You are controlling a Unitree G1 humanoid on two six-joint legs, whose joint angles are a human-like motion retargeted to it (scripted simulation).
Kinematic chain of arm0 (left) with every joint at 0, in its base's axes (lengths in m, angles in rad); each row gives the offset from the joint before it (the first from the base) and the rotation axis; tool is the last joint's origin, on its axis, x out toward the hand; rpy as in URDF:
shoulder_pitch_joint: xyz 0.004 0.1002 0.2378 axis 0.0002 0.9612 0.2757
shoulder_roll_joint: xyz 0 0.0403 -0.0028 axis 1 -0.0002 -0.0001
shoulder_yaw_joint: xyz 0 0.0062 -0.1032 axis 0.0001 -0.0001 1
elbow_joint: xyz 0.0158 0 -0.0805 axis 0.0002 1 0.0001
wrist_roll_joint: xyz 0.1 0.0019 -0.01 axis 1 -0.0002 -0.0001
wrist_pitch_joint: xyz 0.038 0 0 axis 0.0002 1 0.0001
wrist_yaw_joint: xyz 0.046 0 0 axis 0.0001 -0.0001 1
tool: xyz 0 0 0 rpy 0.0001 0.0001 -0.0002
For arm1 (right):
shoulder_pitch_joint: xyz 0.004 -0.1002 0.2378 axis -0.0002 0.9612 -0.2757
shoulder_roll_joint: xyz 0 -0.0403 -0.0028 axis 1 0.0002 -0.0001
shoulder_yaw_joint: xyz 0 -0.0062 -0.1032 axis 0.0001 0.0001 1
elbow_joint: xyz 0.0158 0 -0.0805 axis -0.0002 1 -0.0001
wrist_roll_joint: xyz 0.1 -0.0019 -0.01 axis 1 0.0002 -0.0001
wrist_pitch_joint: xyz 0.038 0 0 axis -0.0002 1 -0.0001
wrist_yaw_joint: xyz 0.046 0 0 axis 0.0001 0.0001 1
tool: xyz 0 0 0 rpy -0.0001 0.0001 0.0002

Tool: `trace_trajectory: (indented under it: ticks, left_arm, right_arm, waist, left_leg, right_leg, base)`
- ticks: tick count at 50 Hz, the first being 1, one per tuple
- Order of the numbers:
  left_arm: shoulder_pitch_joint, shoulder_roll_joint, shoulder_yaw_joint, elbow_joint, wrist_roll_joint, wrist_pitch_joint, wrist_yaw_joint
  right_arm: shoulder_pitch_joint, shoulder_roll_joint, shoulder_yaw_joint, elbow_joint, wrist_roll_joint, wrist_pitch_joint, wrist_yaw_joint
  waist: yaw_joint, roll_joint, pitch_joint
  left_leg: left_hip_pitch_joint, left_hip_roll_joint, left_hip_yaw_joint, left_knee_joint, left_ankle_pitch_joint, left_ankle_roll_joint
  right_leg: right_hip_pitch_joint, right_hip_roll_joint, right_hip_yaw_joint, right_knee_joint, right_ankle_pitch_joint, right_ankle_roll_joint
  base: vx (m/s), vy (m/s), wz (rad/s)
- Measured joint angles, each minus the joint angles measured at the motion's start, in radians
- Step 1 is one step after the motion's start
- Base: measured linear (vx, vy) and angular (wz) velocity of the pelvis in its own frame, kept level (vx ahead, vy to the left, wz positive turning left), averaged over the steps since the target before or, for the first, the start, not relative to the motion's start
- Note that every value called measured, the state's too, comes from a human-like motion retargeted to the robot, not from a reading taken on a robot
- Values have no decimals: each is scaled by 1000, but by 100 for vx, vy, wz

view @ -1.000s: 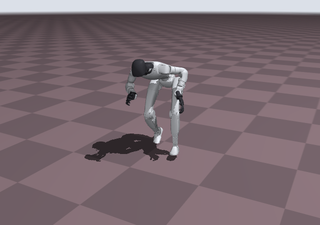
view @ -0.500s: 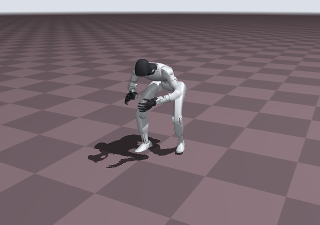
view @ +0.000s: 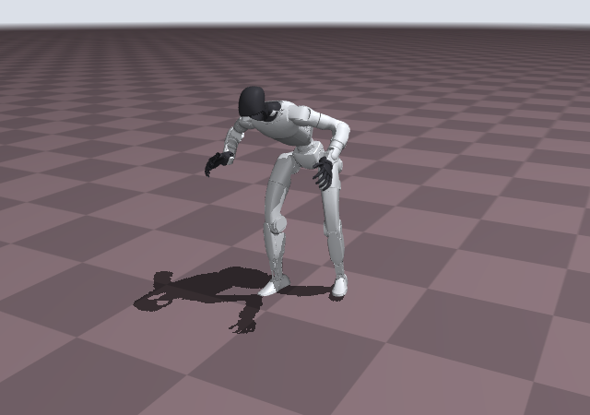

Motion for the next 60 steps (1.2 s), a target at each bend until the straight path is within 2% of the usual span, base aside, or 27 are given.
trace_trajectory:
  ticks: [5, 6, 7, 10, 15, 18, 20, 25, 35, 40, 43, 47, 52, 60]
  left_arm:
    - [132, 63, 115, 50, 76, 41, -87]
    - [117, 60, 122, 53, 9, 0, -82]
    - [122, 69, 135, 62, -14, -16, -89]
    - [225, 157, 197, 98, 124, 79, -175]
    - [257, 299, 221, 147, 194, 146, -259]
    - [238, 399, 204, 189, 291, 179, -297]
    - [139, 440, 142, 212, 207, 119, -284]
    - [65, 587, 61, 283, 314, 117, -306]
    - [-90, 760, -98, 287, 331, 79, -413]
    - [-160, 809, -177, 278, 308, 73, -445]
    - [-195, 824, -212, 281, 272, 81, -467]
    - [-245, 831, -262, 288, 220, 89, -498]
    - [-318, 835, -346, 291, 173, 82, -542]
    - [-457, 849, -524, 286, 195, 68, -572]
  right_arm:
    - [124, -71, -109, 35, -52, 23, 99]
    - [116, -86, -102, 60, -117, 55, 116]
    - [121, -104, -105, 75, -142, 69, 138]
    - [200, -176, -168, 68, -27, 36, 216]
    - [212, -318, -178, 87, -22, 70, 310]
    - [173, -406, -152, 107, -43, 74, 349]
    - [90, -448, -80, 159, -173, 108, 373]
    - [6, -522, 18, 218, -94, 54, 386]
    - [-58, -565, 143, 376, 24, 17, 470]
    - [-114, -568, 208, 426, 19, 23, 499]
    - [-153, -571, 256, 438, 9, 38, 517]
    - [-208, -580, 322, 443, 0, 55, 540]
    - [-290, -596, 409, 447, 7, 60, 558]
    - [-460, -605, 593, 487, 45, 45, 581]
  waist:
    - [7, -10, -5]
    - [25, -20, -9]
    - [33, -27, -12]
    - [9, -23, -17]
    - [26, -34, -22]
    - [46, -41, -25]
    - [93, -77, -50]
    - [92, -69, -94]
    - [84, -102, -203]
    - [89, -107, -262]
    - [84, -103, -303]
    - [82, -101, -354]
    - [98, -108, -404]
    - [117, -96, -484]
  left_leg:
    - [205, -26, 20, -133, 30, -22]
    - [275, -62, 27, -293, 110, 22]
    - [319, -80, 31, -364, 146, 41]
    - [308, -32, 12, -112, 39, -38]
    - [311, -7, -31, 52, -12, -52]
    - [363, 4, -28, -19, -55, -45]
    - [465, -56, 12, -389, 90, 45]
    - [577, -34, 3, -546, 197, 23]
    - [698, -48, 13, -590, 187, -6]
    - [732, -56, 31, -590, 170, -15]
    - [741, -61, 34, -590, 163, -22]
    - [748, -71, 34, -589, 154, -35]
    - [766, -92, 46, -576, 126, -50]
    - [792, -99, 76, -558, 94, -28]
  right_leg:
    - [205, 7, 0, -120, -16, 46]
    - [261, 20, 26, -257, 47, 51]
    - [305, 24, 36, -327, 70, 55]
    - [374, -1, -14, -206, -57, 68]
    - [497, -6, -32, -235, -104, 76]
    - [555, 2, -32, -254, -114, 91]
    - [591, 17, 17, -464, 20, 113]
    - [676, 47, -12, -480, 12, 120]
    - [779, 36, -36, -465, 4, 130]
    - [791, 27, 19, -438, -29, 130]
    - [789, 15, 43, -391, -54, 94]
    - [792, -15, -3, -336, -85, 53]
    - [824, -37, -12, -359, -115, 59]
    - [867, -38, 4, -406, -122, 93]
  base:
    - [9, -2, -18]
    - [2, -2, -40]
    - [3, -1, -20]
    - [9, 0, 19]
    - [2, 1, -3]
    - [2, 5, -31]
    - [-6, 6, -59]
    - [7, 12, -3]
    - [12, 15, 6]
    - [11, 17, -15]
    - [11, 15, -3]
    - [12, 6, 1]
    - [13, 0, -11]
    - [11, -3, -17]
